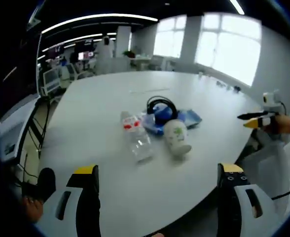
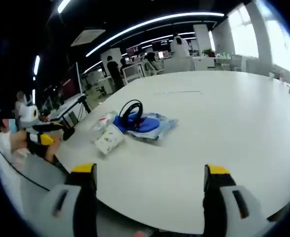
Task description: Arrange the tabletop items into an orderly group along one side of the table until the central work area is clear of visible clutter.
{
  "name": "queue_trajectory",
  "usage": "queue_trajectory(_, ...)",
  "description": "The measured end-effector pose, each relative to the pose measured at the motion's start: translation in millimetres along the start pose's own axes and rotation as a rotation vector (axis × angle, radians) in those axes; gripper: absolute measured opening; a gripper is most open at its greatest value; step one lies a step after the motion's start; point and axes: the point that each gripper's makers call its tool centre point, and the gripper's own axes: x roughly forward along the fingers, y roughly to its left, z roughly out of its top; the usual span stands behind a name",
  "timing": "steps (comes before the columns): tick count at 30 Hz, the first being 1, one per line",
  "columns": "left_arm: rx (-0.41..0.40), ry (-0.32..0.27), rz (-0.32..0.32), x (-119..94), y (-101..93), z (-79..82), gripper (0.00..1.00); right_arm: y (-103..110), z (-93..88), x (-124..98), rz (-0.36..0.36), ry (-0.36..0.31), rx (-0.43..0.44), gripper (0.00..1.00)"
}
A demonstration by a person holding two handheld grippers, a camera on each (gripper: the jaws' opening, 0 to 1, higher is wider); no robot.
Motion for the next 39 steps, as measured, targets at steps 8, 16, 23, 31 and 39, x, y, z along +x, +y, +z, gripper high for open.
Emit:
queue_trajectory(8, 0.002, -0.001, 0.011, -2.4, 1.6, 3.2, 0.97, 0.0, 0.3, 0.7, 0.006, -0.004, -0.003, 0.89)
queue_trajectory(16, -0.024, -0.019, 0.018, -4.3, 4.0, 9.2, 0.97, -2.1, 0.2, -0.8, 0.004, -0.007, 0.002, 0.89)
queue_trajectory(23, -0.023, -0.032, 0.017, -3.6, -0.2, 15.6, 0.97, -3.7, -1.7, -4.1, 0.006, -0.001, -0.001, 0.89)
queue_trajectory(31, -0.035, -0.038, 0.021, -4.7, 1.4, 16.3, 0.97, -7.2, 2.1, -9.9, -0.013, 0.001, -0.004, 0.87)
queue_trajectory(39, -0.062, -0.045, 0.029, -8.0, 9.5, 11.7, 0.97, -4.3, 4.1, -11.3, -0.020, 0.020, -0.026, 0.87)
